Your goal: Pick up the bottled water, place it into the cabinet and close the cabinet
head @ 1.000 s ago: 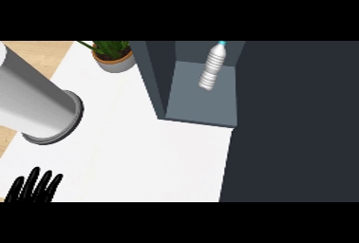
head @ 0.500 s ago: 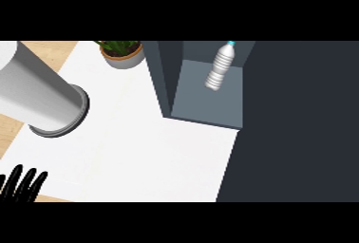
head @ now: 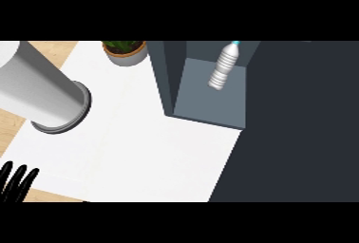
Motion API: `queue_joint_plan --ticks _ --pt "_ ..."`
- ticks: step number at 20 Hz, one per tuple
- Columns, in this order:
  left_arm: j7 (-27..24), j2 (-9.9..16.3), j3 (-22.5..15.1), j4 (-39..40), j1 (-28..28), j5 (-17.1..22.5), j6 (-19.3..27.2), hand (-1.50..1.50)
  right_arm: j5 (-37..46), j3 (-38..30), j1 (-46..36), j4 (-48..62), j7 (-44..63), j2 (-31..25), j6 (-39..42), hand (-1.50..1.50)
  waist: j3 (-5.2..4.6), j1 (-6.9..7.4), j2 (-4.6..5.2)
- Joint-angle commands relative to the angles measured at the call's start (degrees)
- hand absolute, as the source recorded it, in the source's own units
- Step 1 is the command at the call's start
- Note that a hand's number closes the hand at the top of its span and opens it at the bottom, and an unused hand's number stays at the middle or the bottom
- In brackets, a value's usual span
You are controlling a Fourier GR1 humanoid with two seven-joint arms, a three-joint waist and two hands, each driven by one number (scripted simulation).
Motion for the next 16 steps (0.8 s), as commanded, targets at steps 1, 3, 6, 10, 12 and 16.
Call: queue_joint_plan --ticks 1,3,6,10,12,16 --pt "-0.77 0.63 0.94 0.1 0.01 0.38 -1.47 -1.5 -2.1 3.14 -2.46 5.43 6.7 6.26 -4.66 1.5 0.14 0.83 0.7" --pt "-0.37 1.07 0.74 -0.6 0.4 0.25 -1.66 -1.5 -4.27 2.59 -2.34 6.81 7.34 6.9 -4.49 1.5 0.31 1.17 0.92" --pt "-0.35 1.44 1.57 0.03 -0.33 0.63 -2.57 -1.5 -7.48 1.71 -3.85 8.95 8.5 9.28 -5.21 1.5 0.29 1.16 1.26" --pt "-0.25 2.17 2.89 -0.41 -0.19 1.59 -2.82 -1.5 -13.86 0.31 -8.4 13.73 10.99 12.96 -5.57 1.5 0.52 2.23 1.32" --pt "-0.22 1.95 3.25 0.74 -0.5 1.73 -3.0 -1.5 -16.73 -0.96 -12.0 17.4 13.12 14.1 -5.25 1.5 0.52 1.48 1.12" --pt "0.25 1.48 3.31 0.82 0.45 3.0 -3.26 -1.5 -18.22 -8.72 -20.29 25.53 15.74 18.66 -9.64 1.5 0.72 -0.09 0.32"
